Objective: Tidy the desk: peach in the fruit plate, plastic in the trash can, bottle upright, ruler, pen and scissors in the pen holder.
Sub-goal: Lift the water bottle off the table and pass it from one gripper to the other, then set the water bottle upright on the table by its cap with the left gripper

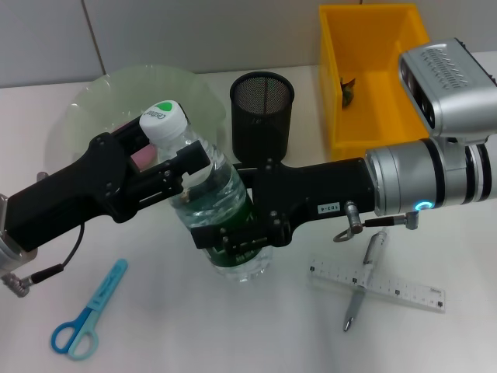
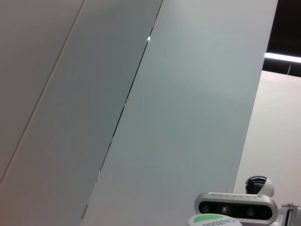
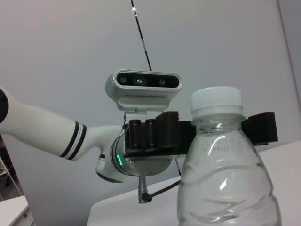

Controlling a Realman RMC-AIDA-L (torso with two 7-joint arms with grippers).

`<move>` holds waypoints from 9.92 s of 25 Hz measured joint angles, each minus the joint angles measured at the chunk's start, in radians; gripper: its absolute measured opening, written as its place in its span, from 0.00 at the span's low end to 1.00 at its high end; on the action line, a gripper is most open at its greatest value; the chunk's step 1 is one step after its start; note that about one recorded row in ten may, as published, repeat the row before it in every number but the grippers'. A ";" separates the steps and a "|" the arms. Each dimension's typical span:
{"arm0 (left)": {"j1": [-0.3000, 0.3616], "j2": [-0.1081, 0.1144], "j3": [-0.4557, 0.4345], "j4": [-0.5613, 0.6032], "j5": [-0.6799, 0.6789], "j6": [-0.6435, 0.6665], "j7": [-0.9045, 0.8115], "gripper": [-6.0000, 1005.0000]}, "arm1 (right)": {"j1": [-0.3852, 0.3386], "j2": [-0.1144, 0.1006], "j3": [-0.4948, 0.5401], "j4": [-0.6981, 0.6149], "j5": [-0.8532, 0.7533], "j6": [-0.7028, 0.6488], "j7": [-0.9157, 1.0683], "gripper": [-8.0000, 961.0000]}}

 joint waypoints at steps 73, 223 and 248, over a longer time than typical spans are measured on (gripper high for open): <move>-0.009 0.004 0.012 0.011 -0.005 -0.016 -0.013 0.45 | -0.028 -0.001 0.000 -0.047 -0.028 0.018 0.003 0.80; 0.145 0.024 -0.095 0.173 -0.019 -0.222 0.087 0.47 | -0.157 0.003 0.060 0.104 0.026 0.158 -0.249 0.80; 0.140 0.006 -0.138 0.126 -0.023 -0.371 0.194 0.49 | -0.155 0.002 0.053 0.112 0.022 0.158 -0.249 0.80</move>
